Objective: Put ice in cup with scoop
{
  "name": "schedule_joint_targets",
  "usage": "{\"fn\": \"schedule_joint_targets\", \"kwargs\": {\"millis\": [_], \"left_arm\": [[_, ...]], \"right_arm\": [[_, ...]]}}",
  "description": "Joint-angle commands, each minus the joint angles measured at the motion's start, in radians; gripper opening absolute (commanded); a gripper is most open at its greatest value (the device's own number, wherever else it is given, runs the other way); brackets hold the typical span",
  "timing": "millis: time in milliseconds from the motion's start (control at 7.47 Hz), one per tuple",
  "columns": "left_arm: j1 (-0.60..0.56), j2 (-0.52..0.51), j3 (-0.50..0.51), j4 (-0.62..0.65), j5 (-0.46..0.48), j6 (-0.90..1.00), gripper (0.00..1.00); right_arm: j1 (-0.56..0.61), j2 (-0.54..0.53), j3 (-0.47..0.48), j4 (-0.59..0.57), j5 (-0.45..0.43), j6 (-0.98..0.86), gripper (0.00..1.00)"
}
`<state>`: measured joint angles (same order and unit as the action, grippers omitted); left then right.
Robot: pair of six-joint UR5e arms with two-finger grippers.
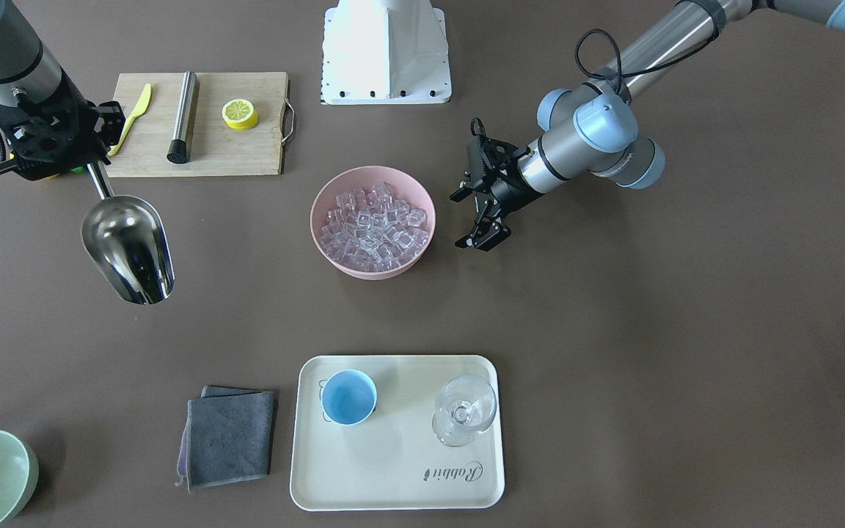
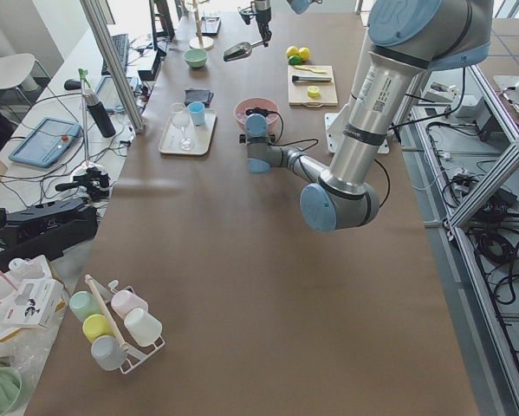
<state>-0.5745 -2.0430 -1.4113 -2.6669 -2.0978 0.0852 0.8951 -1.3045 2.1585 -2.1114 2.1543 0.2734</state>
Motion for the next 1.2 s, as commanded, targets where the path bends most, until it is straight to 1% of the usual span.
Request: {"fn": "schedule_joint_targets", "kwargs": {"millis": [0, 134, 268, 401, 535, 803, 937, 1071], "left_arm": [[0.031, -0.041, 0.018, -0.001, 0.072, -0.001, 0.98], [0.033, -0.042, 0.017, -0.005, 0.090, -0.002, 0.98], [0.033, -0.045, 0.017, -0.005, 0.087, -0.033, 0.98], [0.033, -0.043, 0.015, -0.005, 0.081, -0.051, 0.98], [0.033, -0.039, 0.014, -0.011, 0.081, -0.051, 0.98], [0.030, -0.039, 0.014, -0.013, 0.082, -0.050, 0.98], [0.031, -0.040, 0.014, -0.011, 0.084, -0.050, 0.98], [0.031, -0.039, 0.014, -0.011, 0.081, -0.050, 0.98]], "right_arm": [[-0.001, 0.134, 0.041, -0.299, -0.003, -0.169, 0.00], [-0.014, 0.187, 0.047, -0.390, -0.005, -0.178, 0.00], [-0.031, 0.279, 0.040, -0.510, -0.010, -0.195, 0.00], [-0.044, 0.392, -0.013, -0.633, -0.010, -0.291, 0.00], [-0.073, 0.474, -0.082, -0.674, -0.010, -0.363, 0.00], [-0.175, 0.543, -0.123, -0.676, -0.065, -0.373, 0.00], [-0.203, 0.557, -0.127, -0.683, -0.068, -0.405, 0.00], [-0.231, 0.597, -0.135, -0.749, -0.068, -0.419, 0.00]]}}
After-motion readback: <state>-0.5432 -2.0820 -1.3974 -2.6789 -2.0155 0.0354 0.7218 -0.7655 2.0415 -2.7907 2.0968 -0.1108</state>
